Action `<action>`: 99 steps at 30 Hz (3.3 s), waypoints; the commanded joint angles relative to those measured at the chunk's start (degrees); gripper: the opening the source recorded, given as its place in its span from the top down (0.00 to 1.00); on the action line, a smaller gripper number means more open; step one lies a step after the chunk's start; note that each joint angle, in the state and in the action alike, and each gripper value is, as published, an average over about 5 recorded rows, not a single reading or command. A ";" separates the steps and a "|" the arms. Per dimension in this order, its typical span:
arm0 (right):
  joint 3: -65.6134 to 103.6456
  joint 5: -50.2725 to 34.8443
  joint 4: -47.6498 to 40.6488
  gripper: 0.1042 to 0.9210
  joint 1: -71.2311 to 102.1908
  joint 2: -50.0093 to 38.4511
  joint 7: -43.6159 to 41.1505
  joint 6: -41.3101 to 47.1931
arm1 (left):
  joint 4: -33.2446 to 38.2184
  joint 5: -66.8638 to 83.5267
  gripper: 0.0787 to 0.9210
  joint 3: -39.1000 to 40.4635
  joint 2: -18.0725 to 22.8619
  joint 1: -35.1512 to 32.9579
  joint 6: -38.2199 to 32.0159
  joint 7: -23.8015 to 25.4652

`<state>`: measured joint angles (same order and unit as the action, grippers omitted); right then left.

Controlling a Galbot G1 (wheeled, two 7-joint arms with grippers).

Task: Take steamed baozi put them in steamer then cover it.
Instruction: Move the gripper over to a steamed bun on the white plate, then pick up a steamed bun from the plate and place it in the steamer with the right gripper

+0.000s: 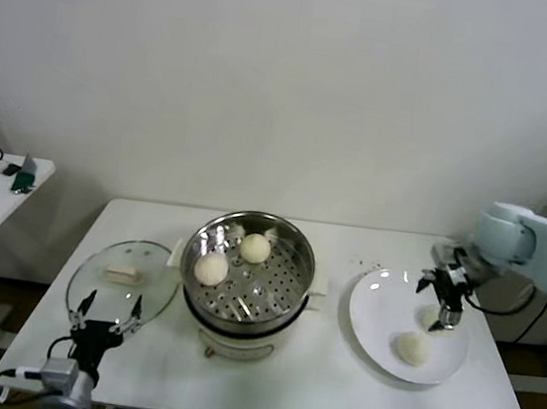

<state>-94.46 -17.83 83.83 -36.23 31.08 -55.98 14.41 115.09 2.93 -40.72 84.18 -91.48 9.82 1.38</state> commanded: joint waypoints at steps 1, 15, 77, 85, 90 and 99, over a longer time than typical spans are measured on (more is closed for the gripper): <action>9.12 6.00 -0.27 0.12 13.58 -4.08 1.87 0.78 | -0.61 -0.27 0.12 0.09 0.07 -0.10 -0.25 -0.06; 17.20 9.44 -2.60 0.12 23.50 -2.08 3.98 2.34 | -1.13 -0.95 0.12 0.84 -0.01 0.04 -0.12 0.02; 17.50 7.77 -6.65 0.35 20.42 1.67 2.58 1.25 | -1.96 -1.53 0.12 1.43 0.43 1.00 0.15 0.15; -0.41 3.69 -2.95 0.35 -8.13 4.77 -1.74 -8.47 | -1.86 -1.81 0.12 1.17 -0.03 0.72 -0.09 0.20; -6.38 0.42 -0.47 0.34 -26.41 12.41 -5.04 -19.24 | -2.60 -1.83 0.12 1.11 -1.10 -0.11 -1.33 -0.03; 4.09 4.64 8.89 0.34 -33.26 27.76 -2.75 -28.04 | -1.69 -1.81 0.12 0.88 -0.90 -0.11 -1.44 -0.13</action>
<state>-91.59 -13.99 86.60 -55.17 47.18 -58.32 -4.27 112.64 1.16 -39.72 83.41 -91.48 8.67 1.26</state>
